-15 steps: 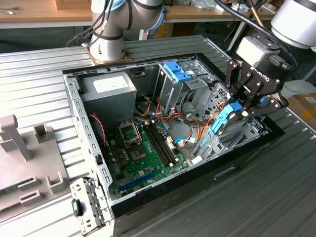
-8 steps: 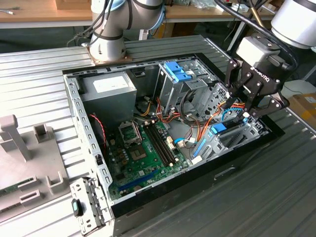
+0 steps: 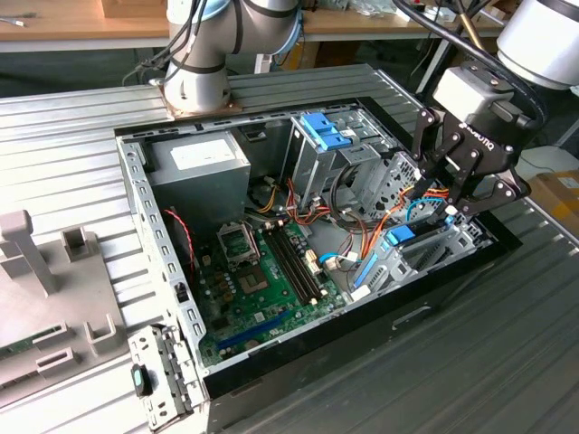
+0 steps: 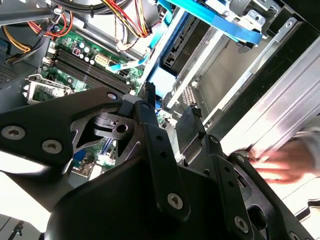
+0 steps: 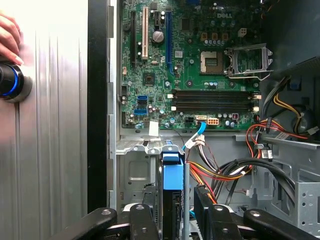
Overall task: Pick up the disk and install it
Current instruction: 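Insert the first disk wire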
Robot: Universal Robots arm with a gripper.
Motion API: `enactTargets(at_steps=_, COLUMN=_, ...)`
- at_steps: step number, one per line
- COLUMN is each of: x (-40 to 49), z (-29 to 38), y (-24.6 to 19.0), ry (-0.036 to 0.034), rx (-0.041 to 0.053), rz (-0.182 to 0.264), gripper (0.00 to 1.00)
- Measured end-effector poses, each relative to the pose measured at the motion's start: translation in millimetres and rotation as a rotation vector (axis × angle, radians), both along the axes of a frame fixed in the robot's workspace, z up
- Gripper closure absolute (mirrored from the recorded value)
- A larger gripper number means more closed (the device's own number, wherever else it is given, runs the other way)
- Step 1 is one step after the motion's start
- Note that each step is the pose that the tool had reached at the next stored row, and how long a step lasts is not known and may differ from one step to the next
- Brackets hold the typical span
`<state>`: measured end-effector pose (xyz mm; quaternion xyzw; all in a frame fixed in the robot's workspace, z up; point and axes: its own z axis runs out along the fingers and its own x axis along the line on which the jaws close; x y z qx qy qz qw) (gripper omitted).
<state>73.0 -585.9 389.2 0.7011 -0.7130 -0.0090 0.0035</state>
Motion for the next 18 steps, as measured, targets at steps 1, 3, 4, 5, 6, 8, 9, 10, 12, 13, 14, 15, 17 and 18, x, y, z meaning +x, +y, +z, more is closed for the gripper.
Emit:
enactTargets(at_steps=1, x=0.0, z=0.0, y=0.0, ry=0.0000, rx=0.0000, rz=0.000, gripper=0.56)
enactTargets(at_steps=3, x=0.0, z=0.0, y=-0.1, ry=0.0000, rx=0.0000, rz=0.000, gripper=0.56)
enactTargets(at_steps=4, x=0.0, z=0.0, y=-0.1, ry=0.0000, rx=0.0000, rz=0.000, gripper=0.56)
enactTargets(at_steps=5, x=0.0, z=0.0, y=-0.1, ry=0.0000, rx=-0.0001, rz=0.000, gripper=0.56)
enactTargets(at_steps=6, x=0.0, z=0.0, y=-0.1, ry=0.0000, rx=0.0000, rz=0.000, gripper=0.57)
enactTargets(at_steps=8, x=0.0, z=0.0, y=-0.1, ry=0.0000, rx=0.0000, rz=0.000, gripper=0.76)
enactTargets(at_steps=9, x=0.0, z=0.0, y=-0.2, ry=0.0000, rx=0.0000, rz=0.000, gripper=0.82)
enactTargets(at_steps=10, x=0.0, z=0.0, y=-0.2, ry=0.0000, rx=0.0000, rz=0.000, gripper=0.89)
enactTargets(at_steps=12, x=0.0, z=0.0, y=-0.2, ry=0.0000, rx=0.0000, rz=0.000, gripper=0.89)
enactTargets(at_steps=13, x=0.0, z=0.0, y=-0.2, ry=0.0000, rx=0.0000, rz=0.000, gripper=0.89)
enactTargets(at_steps=14, x=0.0, z=0.0, y=-0.2, ry=0.0000, rx=-0.0001, rz=0.000, gripper=0.89)
enactTargets(at_steps=15, x=0.0, z=0.0, y=-0.3, ry=0.0000, rx=0.0000, rz=0.000, gripper=0.89)
enactTargets(at_steps=17, x=3.2, z=0.0, y=-0.3, ry=0.0000, rx=0.0000, rz=0.007, gripper=0.89)
enactTargets(at_steps=18, x=5.8, z=0.0, y=-0.2, ry=0.0000, rx=0.0001, rz=0.012, gripper=0.89)
